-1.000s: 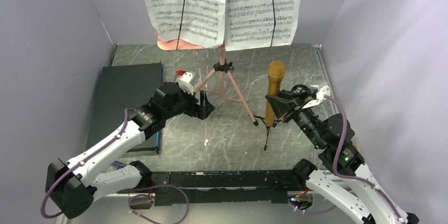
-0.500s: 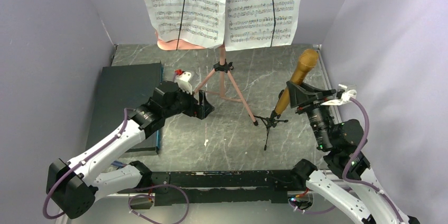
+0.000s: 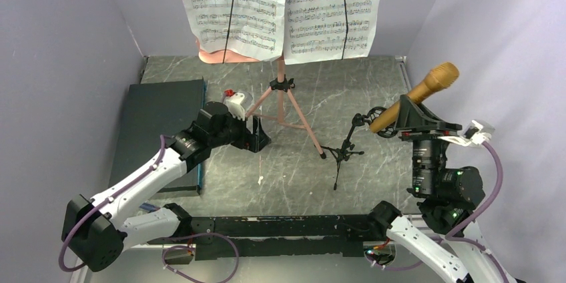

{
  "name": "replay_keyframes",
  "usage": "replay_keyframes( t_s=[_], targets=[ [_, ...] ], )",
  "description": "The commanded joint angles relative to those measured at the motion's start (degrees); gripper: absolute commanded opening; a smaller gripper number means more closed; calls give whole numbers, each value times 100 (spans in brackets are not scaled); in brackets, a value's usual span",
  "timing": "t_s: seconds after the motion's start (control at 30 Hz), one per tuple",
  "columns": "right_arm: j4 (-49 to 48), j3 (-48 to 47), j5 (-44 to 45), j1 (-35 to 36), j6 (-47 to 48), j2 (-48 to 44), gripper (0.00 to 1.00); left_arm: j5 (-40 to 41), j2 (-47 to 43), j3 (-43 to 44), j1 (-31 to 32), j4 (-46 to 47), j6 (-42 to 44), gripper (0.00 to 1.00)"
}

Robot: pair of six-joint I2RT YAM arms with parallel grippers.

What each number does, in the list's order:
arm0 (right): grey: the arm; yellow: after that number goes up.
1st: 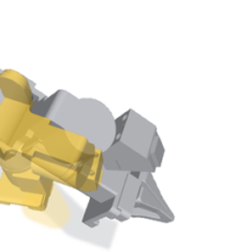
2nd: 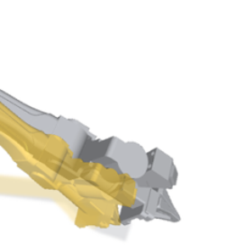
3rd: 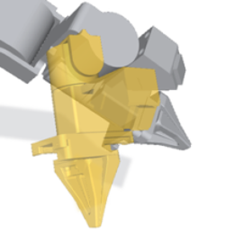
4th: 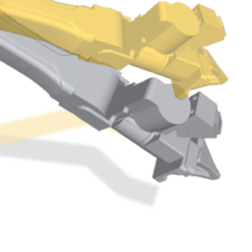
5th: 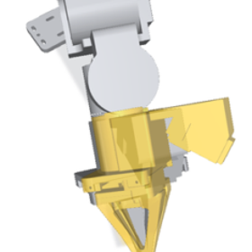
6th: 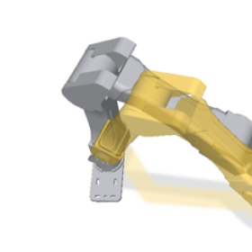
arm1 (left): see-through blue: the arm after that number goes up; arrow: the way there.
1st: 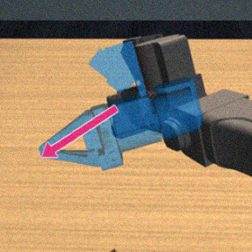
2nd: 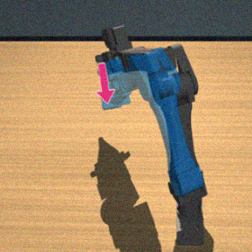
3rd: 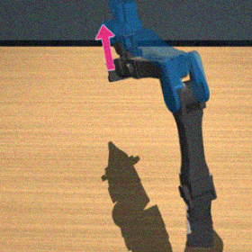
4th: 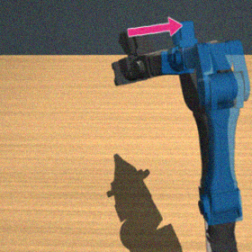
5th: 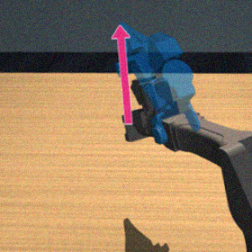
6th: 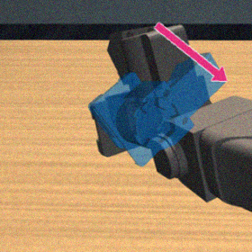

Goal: Set up the instrument practice props

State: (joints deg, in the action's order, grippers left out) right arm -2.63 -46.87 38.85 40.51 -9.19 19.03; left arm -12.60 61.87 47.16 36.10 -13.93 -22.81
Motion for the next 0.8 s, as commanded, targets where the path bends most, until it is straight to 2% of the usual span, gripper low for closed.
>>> replay_keyframes(
  t_s=[0.0,0.2,0.43,0.67,0.77],
  targets=[
    [-665,7,997,22,217,-157,0,-216,18,101,-195,124,-64,94],
    [-831,97,1272,25,583,-279,0,-525,-35,64,-727,172,-97,94],
    [-1360,335,1765,21,954,-291,0,-1001,-333,-160,-1759,273,-273,94],
    [-1948,535,1969,20,1559,-41,0,-1601,-746,-287,-2869,301,-507,94],
    [-2081,560,1964,22,1612,41,0,-1805,-853,-312,-3158,334,-592,94]
  ],
)
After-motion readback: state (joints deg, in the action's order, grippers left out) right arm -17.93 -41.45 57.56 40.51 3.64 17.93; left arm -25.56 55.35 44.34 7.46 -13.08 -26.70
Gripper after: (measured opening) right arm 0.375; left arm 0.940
